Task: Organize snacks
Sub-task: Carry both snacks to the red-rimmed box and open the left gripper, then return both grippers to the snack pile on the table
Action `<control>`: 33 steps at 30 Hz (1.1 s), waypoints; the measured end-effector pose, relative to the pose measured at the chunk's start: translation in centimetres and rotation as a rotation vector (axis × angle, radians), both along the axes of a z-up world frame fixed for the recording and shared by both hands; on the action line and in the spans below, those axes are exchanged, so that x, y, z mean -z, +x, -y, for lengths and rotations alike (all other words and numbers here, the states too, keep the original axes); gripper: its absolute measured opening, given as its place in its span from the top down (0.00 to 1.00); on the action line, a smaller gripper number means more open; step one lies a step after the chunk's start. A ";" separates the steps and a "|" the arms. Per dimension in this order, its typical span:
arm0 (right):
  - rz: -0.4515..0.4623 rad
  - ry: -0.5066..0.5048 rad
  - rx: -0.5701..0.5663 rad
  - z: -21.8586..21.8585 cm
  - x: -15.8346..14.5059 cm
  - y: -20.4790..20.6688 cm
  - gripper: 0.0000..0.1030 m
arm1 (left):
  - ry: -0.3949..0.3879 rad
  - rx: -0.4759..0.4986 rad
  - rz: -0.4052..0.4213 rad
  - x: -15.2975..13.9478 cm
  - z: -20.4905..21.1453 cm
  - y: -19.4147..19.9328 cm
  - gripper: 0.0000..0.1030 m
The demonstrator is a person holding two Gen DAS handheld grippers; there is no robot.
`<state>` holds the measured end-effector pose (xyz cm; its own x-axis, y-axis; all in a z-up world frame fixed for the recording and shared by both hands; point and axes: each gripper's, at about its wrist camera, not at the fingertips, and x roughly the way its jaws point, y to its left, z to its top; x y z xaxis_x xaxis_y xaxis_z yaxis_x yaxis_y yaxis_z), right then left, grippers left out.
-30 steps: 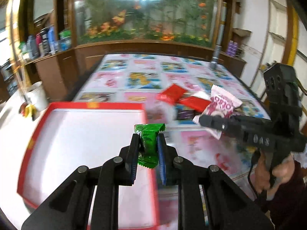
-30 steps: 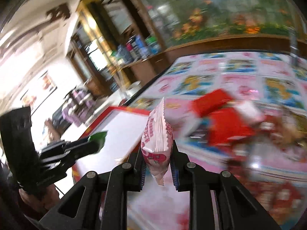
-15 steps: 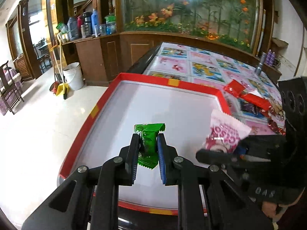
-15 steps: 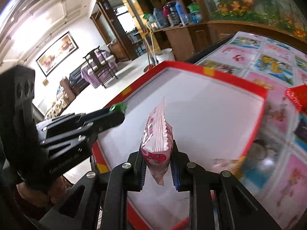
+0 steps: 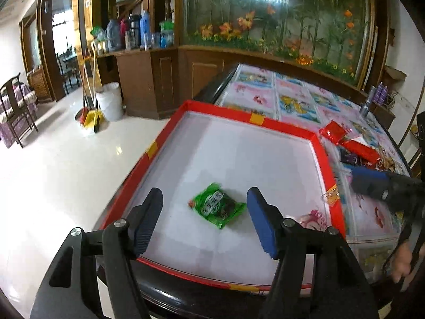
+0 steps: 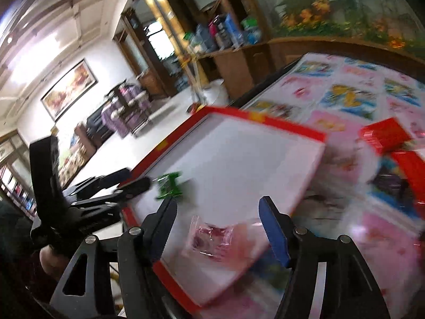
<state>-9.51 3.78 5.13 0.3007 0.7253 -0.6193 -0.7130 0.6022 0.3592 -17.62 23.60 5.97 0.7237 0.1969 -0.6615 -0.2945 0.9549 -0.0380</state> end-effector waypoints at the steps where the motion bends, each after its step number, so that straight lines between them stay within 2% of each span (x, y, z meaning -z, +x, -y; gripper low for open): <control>1: 0.009 0.006 0.027 1.2 -0.2 0.3 0.35 | 0.001 0.008 0.002 -0.1 0.3 -0.1 0.32; 4: 0.032 0.014 0.137 6.2 -0.8 1.8 0.34 | -0.025 0.077 -0.010 -0.1 2.4 0.3 0.31; 6: 0.048 0.023 0.238 11.0 -1.1 2.5 0.32 | -0.039 0.146 -0.023 0.0 4.5 0.9 0.31; 10: 0.041 0.019 0.420 19.4 -1.1 3.1 0.26 | -0.028 0.277 -0.038 0.0 9.5 2.0 0.31; 15: 0.005 -0.004 0.557 27.3 -0.1 2.5 0.22 | -0.009 0.429 -0.070 0.4 15.8 3.1 0.31; 18: -0.033 -0.034 0.563 28.8 1.1 2.3 0.22 | -0.006 0.473 -0.099 0.9 18.0 3.5 0.31; 21: -0.051 -0.098 0.517 28.3 2.4 3.1 0.22 | 0.012 0.487 -0.122 1.2 18.9 3.6 0.31; 24: -0.036 -0.194 0.436 27.1 3.1 2.9 0.23 | 0.030 0.462 -0.134 1.2 18.2 3.7 0.31; 28: -0.024 -0.287 0.401 26.2 4.1 3.3 0.22 | -0.010 0.414 -0.142 1.3 16.8 4.2 0.31; 33: -0.141 -0.132 0.462 28.3 4.2 4.8 0.22 | -0.038 0.423 -0.150 1.3 17.3 4.8 0.31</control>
